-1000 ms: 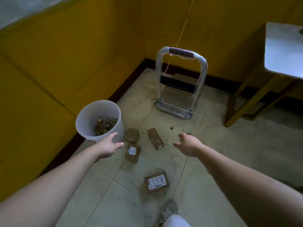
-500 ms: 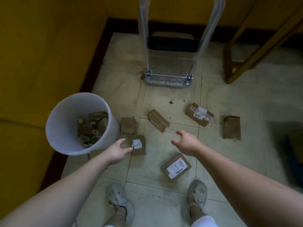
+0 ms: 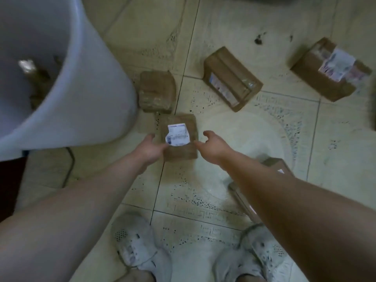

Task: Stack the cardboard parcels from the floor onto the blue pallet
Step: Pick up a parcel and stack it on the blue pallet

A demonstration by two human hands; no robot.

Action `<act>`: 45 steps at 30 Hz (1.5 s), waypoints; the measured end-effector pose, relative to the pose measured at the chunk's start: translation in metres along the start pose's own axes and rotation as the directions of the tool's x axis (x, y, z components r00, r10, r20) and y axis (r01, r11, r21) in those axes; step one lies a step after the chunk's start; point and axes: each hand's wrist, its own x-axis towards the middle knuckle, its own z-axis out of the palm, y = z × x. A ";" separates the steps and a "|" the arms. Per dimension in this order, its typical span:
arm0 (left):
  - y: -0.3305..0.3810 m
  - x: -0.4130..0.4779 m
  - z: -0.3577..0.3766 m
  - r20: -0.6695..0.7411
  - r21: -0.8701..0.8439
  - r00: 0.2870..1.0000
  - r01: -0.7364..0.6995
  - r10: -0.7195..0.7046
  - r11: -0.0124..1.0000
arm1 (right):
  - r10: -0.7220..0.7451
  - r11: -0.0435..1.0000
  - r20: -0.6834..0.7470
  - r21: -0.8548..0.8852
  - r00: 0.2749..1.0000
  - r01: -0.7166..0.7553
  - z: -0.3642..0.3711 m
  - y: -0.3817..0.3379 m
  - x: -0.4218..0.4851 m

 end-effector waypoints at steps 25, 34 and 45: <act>0.143 -0.354 -0.143 0.178 -0.466 0.923 -0.226 0.341 0.856 | -0.107 0.859 -0.223 0.470 0.969 0.203 -0.131 -0.135 -0.369; 0.234 -0.550 -0.152 0.363 -0.330 0.742 -0.464 0.564 0.822 | -0.026 0.745 -0.533 0.553 0.845 0.372 -0.208 -0.130 -0.570; 0.287 -0.786 0.022 0.510 -0.280 0.489 -0.683 0.708 0.674 | 0.074 0.736 -0.825 0.424 0.560 0.528 -0.302 0.044 -0.791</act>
